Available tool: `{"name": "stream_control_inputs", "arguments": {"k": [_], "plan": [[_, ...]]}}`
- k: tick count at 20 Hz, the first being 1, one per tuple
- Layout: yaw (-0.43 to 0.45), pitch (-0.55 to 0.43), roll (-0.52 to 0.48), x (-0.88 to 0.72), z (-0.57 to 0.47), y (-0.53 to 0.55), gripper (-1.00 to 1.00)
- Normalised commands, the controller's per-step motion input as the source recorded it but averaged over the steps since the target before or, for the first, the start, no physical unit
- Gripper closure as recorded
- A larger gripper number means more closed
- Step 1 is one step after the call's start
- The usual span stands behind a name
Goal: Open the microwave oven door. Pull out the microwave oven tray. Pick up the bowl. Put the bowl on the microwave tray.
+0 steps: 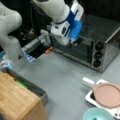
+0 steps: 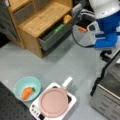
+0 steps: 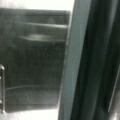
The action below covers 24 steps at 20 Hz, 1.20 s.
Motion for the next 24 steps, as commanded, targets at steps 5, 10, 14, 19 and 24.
{"name": "stream_control_inputs", "arguments": {"k": [5, 10, 14, 19, 24], "plan": [[-0.050, -0.111, 0.274, -0.23, -0.20, -0.28, -1.00], [-0.036, -0.089, 0.221, -0.20, -0.16, -0.19, -1.00], [-0.025, -0.093, 0.178, -0.17, -0.15, -0.09, -1.00], [-0.014, -0.113, 0.164, -0.13, -0.21, -0.08, -1.00], [-0.015, -0.145, 0.187, -0.07, -0.28, -0.11, -1.00]]}}
